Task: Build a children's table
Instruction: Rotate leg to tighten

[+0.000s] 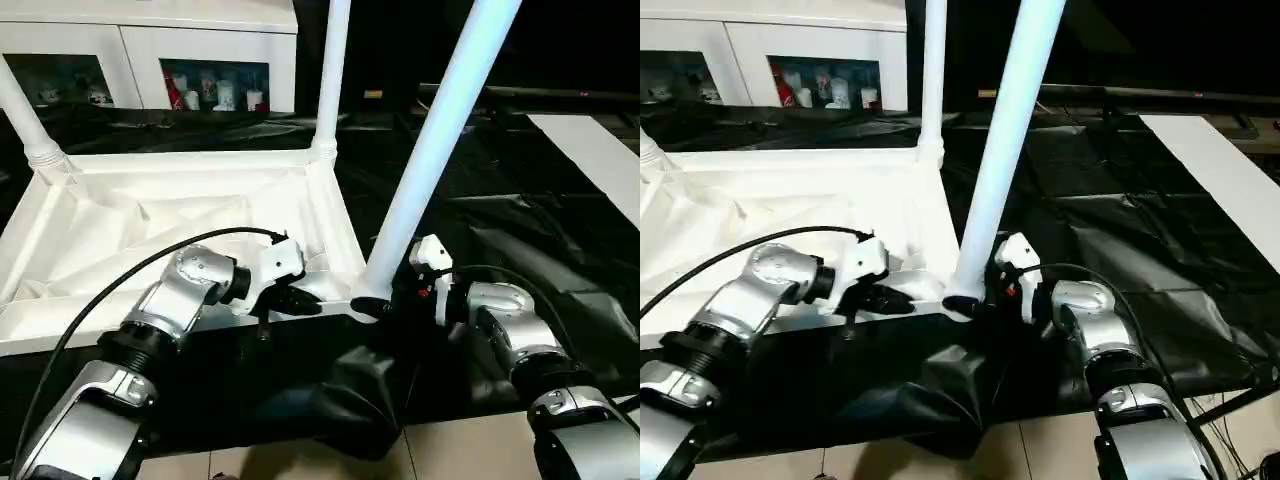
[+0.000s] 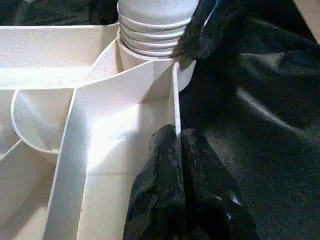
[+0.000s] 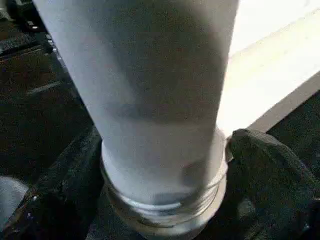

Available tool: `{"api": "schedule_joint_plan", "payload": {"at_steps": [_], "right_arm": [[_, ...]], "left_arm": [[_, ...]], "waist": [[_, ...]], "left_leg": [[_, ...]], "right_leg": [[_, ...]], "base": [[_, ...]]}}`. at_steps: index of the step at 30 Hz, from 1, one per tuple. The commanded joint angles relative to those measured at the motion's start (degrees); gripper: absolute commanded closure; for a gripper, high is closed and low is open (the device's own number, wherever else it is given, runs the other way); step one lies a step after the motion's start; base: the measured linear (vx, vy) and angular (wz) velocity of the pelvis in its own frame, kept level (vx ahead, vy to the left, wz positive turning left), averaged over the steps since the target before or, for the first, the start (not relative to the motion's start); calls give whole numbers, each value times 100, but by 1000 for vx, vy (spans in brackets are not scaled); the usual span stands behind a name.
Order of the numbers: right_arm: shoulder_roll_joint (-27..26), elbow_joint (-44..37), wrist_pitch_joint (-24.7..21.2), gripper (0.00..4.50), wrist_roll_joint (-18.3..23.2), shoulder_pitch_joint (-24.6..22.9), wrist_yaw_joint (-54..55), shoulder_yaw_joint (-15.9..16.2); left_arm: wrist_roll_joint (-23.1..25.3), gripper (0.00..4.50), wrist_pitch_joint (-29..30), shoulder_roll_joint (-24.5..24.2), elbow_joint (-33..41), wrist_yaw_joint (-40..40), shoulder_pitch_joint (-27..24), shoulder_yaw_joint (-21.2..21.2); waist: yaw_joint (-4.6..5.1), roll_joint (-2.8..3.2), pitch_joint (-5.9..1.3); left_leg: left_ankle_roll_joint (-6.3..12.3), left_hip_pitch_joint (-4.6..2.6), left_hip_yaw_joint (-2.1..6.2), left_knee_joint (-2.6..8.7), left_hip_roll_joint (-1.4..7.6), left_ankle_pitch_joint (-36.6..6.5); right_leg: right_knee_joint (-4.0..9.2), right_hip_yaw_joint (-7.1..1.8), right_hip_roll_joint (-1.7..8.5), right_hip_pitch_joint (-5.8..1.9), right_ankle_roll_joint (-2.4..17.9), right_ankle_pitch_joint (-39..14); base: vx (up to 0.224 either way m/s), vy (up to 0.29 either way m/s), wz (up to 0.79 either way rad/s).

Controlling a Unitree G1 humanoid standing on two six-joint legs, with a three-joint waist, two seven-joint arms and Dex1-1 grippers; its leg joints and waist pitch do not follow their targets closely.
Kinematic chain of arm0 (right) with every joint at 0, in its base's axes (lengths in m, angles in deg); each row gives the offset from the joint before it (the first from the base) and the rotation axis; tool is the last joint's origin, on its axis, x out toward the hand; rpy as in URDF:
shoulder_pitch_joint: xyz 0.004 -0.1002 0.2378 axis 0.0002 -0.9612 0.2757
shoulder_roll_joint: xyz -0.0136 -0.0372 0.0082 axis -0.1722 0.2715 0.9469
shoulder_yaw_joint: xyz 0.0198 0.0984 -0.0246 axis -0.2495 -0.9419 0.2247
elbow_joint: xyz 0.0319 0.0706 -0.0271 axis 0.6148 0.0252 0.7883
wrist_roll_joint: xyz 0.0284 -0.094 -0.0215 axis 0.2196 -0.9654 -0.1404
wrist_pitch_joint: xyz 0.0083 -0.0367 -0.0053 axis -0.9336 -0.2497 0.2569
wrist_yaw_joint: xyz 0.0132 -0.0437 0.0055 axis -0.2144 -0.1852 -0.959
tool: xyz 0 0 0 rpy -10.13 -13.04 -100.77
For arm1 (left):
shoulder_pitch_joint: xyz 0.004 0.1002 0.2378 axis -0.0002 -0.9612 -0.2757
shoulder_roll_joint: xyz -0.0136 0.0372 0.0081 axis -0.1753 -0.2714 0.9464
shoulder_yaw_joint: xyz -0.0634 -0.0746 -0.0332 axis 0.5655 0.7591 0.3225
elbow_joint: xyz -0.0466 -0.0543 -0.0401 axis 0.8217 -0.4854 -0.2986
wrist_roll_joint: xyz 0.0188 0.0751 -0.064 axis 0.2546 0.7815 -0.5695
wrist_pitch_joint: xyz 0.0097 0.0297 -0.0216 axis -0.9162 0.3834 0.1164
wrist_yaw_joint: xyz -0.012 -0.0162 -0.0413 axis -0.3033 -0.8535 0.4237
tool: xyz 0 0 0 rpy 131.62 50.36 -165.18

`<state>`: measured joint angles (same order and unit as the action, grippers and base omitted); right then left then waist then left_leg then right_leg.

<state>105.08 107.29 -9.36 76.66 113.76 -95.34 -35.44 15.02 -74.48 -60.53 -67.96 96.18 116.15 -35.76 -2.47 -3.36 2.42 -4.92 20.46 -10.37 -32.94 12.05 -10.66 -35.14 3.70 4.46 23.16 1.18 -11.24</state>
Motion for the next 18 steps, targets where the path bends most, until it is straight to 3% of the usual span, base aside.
{"api": "schedule_joint_plan", "payload": {"at_steps": [1, 10, 15, 17, 18], "right_arm": [[6, -105, -73, 84, 23, 62, -192, 67], [15, -170, -129, 159, 83, 26, -303, 3], [-6, -156, -93, 171, 42, -3, -297, 5], [-51, -31, -76, 171, -47, 9, 22, -15], [-149, 282, 98, 171, -218, 82, 826, -108]], "left_arm": [[-131, 450, -57, 80, 134, 274, -90, -162], [-140, 450, 21, 64, 186, 318, -132, -156], [-83, 450, 41, 62, 154, 286, -131, -152], [7, 450, 77, 84, 68, 93, -108, -143], [163, 450, 184, 174, -138, -316, -28, -115]], "waist": [[-10, 14, -325], [-18, 16, -332], [-18, 13, -336], [-16, 15, -338], [-10, 10, -330]], "left_leg": [[497, -10, -20, 314, 163, -776], [478, -15, -18, 309, 160, -732], [489, -16, -20, 304, 158, -712], [484, -15, -19, 302, 156, -679], [481, -16, -18, 308, 155, -706]], "right_leg": [[346, -250, 331, -321, 1510, -460], [341, -250, 329, -321, 1503, -456], [335, -250, 327, -323, 1521, -408], [330, -253, 331, -322, 1515, -391], [339, -252, 328, -316, 1510, -430]], "base": [[0, 0, 0], [0, 0, 0], [0, 0, 0], [0, 0, 0], [0, 0, 0]]}}
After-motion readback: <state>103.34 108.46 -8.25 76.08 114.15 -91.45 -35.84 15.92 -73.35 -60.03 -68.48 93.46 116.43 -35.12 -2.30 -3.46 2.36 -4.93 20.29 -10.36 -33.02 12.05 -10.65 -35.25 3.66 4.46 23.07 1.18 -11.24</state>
